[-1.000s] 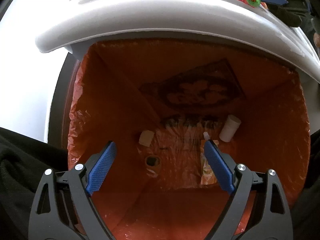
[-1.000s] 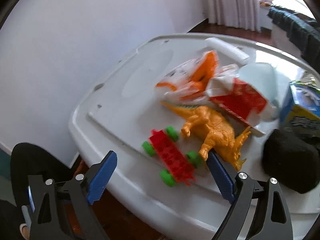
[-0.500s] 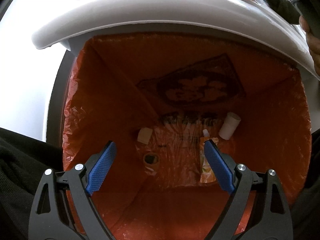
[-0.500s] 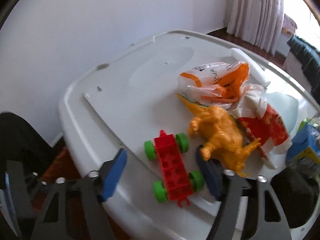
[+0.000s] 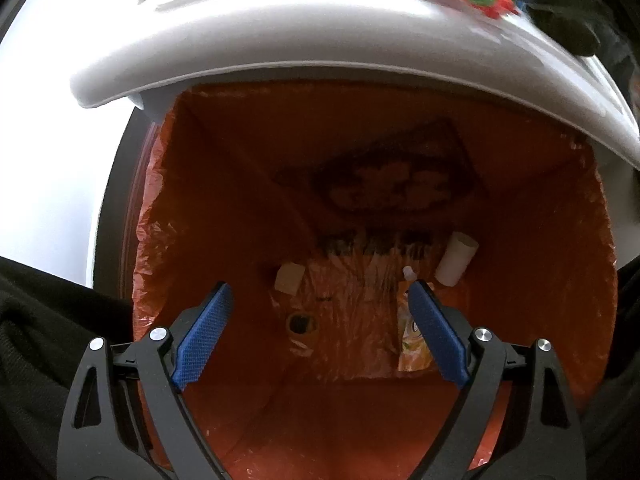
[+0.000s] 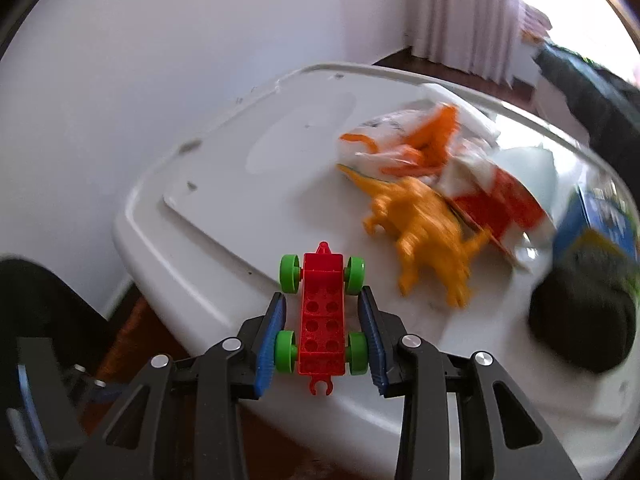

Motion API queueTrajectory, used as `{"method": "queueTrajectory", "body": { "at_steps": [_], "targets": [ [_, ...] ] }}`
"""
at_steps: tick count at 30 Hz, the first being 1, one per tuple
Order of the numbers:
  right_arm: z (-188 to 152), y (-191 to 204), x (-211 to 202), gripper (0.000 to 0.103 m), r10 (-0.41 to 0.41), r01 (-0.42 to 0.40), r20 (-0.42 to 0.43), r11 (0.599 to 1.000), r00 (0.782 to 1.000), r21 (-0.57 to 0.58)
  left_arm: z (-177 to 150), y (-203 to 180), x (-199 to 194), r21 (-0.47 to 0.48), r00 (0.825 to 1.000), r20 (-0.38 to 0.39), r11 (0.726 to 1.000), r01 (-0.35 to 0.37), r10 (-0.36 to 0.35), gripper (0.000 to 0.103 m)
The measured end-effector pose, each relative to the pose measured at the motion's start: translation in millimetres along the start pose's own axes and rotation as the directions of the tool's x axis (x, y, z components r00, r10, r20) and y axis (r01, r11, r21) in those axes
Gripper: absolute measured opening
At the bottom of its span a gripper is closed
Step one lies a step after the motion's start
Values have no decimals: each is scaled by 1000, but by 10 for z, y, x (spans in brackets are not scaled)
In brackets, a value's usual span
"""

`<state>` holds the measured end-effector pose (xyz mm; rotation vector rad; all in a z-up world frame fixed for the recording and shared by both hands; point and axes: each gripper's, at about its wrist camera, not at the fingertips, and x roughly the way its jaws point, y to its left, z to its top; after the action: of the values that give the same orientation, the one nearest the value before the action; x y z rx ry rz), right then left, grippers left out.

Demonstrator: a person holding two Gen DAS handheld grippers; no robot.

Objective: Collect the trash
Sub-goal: 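Reach the right tool to the lid and grasp the red toy car, then grasp the orange toy dinosaur with the left tool while the right tool holds the car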

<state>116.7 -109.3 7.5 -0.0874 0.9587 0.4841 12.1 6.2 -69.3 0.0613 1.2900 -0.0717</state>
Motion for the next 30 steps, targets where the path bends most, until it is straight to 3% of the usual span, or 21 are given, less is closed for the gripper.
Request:
{"method": "queueTrajectory", "body": {
  "at_steps": [6,12,17,20,22,30],
  "targets": [
    [-207,-204,-649,37,-13,-4,124,991,992,134,-1,37,-150,-3,998,60,1000,29,-29,87],
    [-440,-546,-1188,37,-173,108,257,962,951,250,98,-32,-584,56,981,182,997,57,-67,87],
    [-465,-945,-1310,37,-205,68,294,907,933,416,458,-241,-874,118,958,246,986,119,-145,88],
    [-469,-1050,-1435,37,-219,45,343,893,914,449,880,-394,-881,89,942,245,973,215,-231,89],
    [-485,-1108,-1509,37,-217,29,362,887,906,460,1107,-496,-841,59,936,254,970,237,-244,89],
    [-491,-1191,-1620,37,-209,-12,407,878,889,478,1640,-894,-397,-17,965,229,990,138,-131,89]
  ]
}}
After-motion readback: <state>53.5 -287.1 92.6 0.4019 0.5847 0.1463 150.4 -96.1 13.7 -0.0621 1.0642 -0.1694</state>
